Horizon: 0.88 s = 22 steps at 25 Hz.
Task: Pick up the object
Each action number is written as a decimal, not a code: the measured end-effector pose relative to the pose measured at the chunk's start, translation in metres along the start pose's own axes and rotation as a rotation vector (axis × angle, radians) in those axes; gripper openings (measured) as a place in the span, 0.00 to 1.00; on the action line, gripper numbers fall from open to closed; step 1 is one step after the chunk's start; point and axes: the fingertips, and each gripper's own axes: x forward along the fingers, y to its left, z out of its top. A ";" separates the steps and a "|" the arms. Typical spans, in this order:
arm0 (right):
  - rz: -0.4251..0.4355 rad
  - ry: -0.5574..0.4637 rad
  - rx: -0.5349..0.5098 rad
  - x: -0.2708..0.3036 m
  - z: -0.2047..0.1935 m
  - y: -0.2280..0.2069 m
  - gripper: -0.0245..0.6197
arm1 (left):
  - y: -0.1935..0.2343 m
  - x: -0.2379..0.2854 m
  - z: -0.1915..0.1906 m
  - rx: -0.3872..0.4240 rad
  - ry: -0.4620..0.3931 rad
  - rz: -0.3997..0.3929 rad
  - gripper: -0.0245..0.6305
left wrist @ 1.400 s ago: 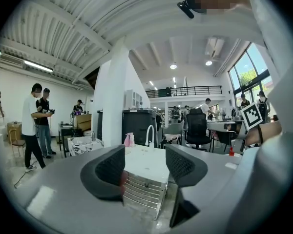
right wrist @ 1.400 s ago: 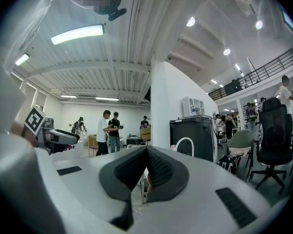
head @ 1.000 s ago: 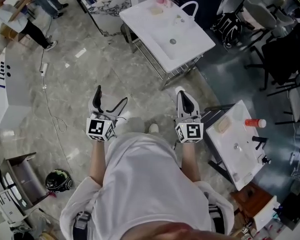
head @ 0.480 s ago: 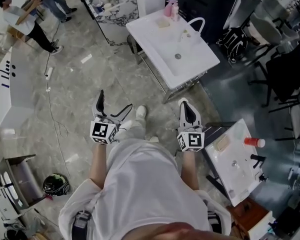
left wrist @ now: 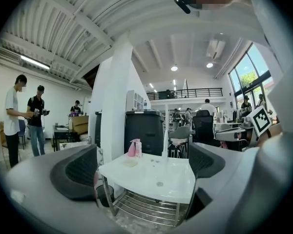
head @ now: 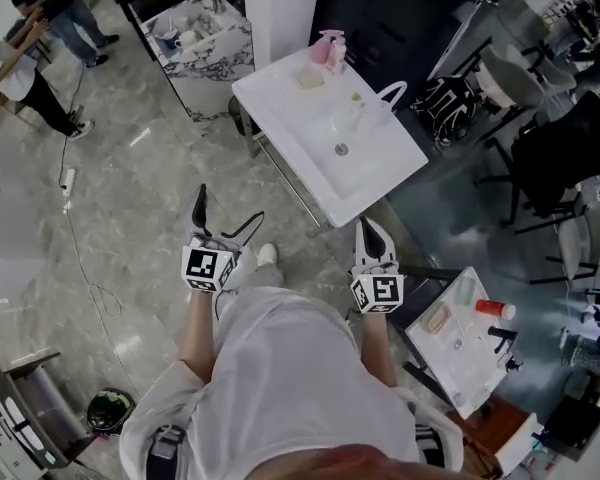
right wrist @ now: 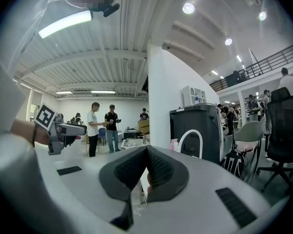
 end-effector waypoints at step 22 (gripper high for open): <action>0.027 0.102 -0.002 0.202 0.016 -0.015 0.04 | 0.140 0.223 -0.012 -0.028 0.068 -0.091 0.90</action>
